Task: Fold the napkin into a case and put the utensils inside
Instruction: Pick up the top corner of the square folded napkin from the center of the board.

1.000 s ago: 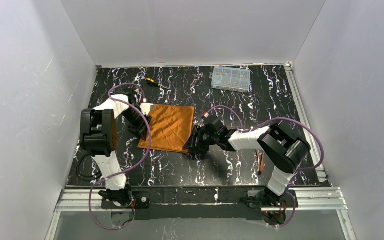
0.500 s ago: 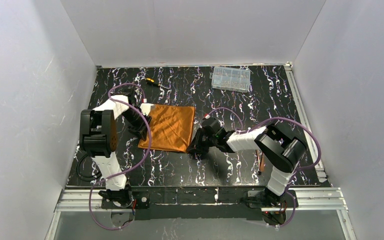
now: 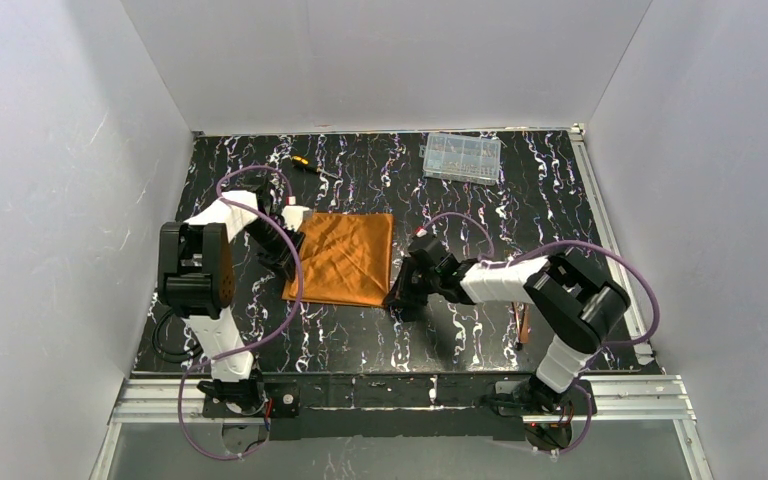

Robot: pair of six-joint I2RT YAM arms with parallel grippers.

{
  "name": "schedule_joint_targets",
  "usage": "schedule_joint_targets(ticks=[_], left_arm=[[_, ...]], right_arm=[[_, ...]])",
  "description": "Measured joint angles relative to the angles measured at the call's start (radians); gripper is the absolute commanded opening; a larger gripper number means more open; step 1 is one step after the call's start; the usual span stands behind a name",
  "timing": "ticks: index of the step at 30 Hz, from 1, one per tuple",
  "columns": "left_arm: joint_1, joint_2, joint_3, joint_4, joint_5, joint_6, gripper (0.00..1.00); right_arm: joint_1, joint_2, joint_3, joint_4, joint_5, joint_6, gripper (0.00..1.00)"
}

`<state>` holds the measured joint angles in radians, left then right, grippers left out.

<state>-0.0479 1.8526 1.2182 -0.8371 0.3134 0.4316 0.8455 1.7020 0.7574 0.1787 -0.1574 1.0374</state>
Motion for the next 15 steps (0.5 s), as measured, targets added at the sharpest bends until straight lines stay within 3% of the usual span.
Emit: schedule_joint_targets(ticks=[8,9,10,12,15], left_arm=[[-0.003,-0.062,0.000,-0.035,0.036,-0.010,0.37],[-0.003,-0.067,0.000,-0.037,0.039,-0.013,0.37],[-0.003,-0.069,0.000,-0.039,0.041,-0.014,0.38],[-0.005,-0.069,0.001,-0.043,0.047,-0.021,0.39],[-0.005,-0.069,0.011,-0.060,0.060,-0.032,0.41]], right_arm=[[-0.019,-0.113,-0.071,-0.105,0.013,-0.046,0.01],[-0.020,-0.126,-0.080,-0.114,0.014,-0.048,0.05],[-0.021,-0.133,-0.085,-0.124,0.014,-0.050,0.21],[-0.021,-0.139,-0.086,-0.140,0.012,-0.058,0.42],[-0.022,-0.140,-0.053,-0.164,-0.009,-0.080,0.57]])
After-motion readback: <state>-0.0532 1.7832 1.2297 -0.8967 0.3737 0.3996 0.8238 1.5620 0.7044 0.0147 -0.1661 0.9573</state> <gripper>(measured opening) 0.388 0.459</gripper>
